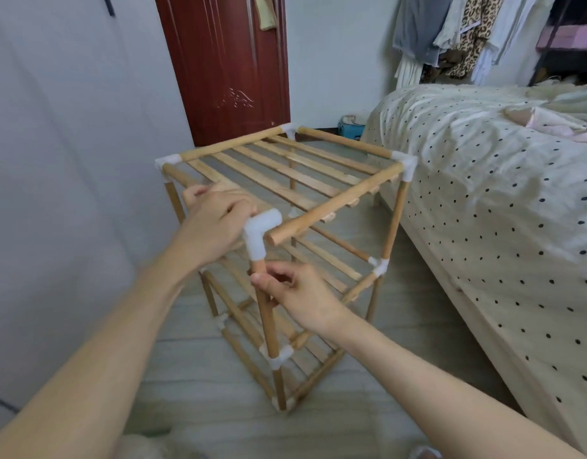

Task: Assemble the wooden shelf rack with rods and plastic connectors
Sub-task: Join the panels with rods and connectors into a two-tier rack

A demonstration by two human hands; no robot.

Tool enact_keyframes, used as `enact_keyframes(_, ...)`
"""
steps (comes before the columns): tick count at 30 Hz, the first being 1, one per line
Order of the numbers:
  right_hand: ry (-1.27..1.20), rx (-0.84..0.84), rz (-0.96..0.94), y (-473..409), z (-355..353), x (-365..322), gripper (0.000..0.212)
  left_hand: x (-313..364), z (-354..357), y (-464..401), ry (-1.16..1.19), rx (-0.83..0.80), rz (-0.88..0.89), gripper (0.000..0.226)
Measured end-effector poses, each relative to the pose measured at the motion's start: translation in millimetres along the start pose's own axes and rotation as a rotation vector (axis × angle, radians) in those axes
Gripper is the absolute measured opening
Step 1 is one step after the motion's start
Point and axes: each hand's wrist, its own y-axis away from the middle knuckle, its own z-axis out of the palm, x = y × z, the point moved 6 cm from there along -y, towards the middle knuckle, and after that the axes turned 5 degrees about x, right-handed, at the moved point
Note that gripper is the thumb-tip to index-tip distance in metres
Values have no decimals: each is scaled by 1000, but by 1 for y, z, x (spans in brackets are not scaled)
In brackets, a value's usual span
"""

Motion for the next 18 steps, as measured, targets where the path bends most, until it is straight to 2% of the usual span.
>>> enact_keyframes(4, 19, -39, 19, -7, 24, -3, 28, -11, -15, 14, 3, -2, -16, 31)
enact_keyframes(7, 59, -67, 17, -11, 38, -6, 23, -16, -23, 22, 69, 0, 21, 31)
enact_keyframes(11, 90, -77, 13, -14, 46, -7, 23, -27, -25, 21, 73, -12, 2, 54)
enact_keyframes(18, -20, -109, 53, -20, 53, -5, 21, -38, -23, 25, 74, 17, 30, 42)
